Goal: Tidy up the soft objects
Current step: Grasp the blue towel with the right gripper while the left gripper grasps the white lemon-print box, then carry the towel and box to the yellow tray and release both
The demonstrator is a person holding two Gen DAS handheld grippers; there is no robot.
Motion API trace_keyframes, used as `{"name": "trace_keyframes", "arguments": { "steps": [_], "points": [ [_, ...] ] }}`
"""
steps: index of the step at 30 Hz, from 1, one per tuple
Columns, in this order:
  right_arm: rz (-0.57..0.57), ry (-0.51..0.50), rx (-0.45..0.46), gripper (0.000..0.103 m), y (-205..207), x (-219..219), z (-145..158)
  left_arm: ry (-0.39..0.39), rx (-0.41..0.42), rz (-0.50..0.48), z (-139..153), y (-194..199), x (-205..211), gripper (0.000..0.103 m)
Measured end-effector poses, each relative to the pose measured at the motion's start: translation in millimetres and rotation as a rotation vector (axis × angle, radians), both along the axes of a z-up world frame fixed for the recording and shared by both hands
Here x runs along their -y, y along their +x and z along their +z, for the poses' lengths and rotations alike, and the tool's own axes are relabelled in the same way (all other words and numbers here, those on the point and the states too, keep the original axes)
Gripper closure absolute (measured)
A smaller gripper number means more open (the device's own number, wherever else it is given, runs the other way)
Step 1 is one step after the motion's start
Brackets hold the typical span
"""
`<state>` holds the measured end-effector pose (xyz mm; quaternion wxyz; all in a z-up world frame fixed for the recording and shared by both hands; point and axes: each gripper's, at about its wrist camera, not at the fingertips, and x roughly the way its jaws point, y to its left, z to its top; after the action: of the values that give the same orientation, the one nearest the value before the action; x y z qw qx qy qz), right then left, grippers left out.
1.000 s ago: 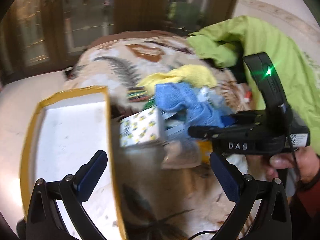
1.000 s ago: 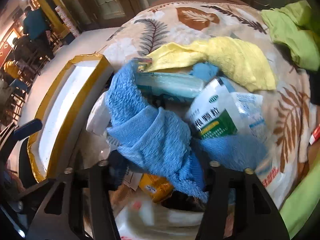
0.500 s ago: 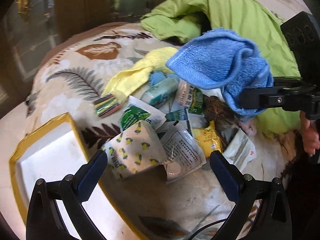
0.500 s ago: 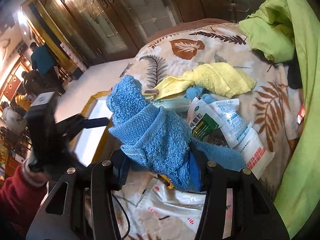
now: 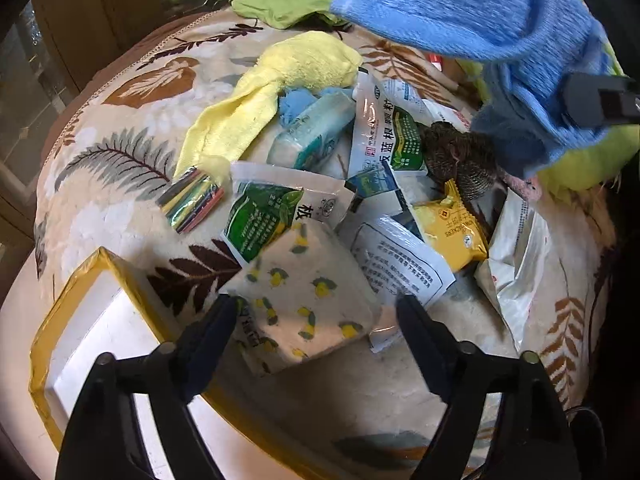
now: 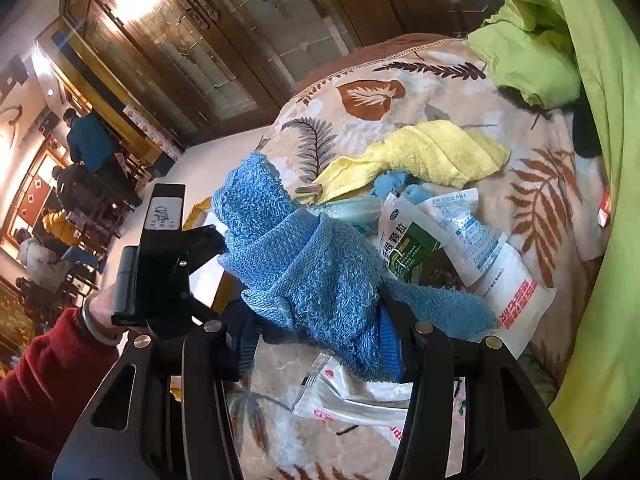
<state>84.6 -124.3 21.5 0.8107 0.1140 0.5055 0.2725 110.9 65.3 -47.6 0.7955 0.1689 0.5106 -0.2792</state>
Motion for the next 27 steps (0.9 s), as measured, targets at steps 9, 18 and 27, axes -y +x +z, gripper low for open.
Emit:
{"name": "trace_keyframes", "arguments": {
  "steps": [9,18,27],
  "points": [
    [-0.007,0.012,0.004,0.053,-1,1,1,-0.028,0.019,0.009,12,7,-8,0.056],
    [-0.001,0.012,0.022,0.053,-11,-2,12,-0.115,0.081,0.105,43,-12,-30,0.075],
    [0.04,0.025,0.054,0.053,-16,-23,30,-0.194,0.152,0.166,78,-37,-36,0.083]
  ]
}}
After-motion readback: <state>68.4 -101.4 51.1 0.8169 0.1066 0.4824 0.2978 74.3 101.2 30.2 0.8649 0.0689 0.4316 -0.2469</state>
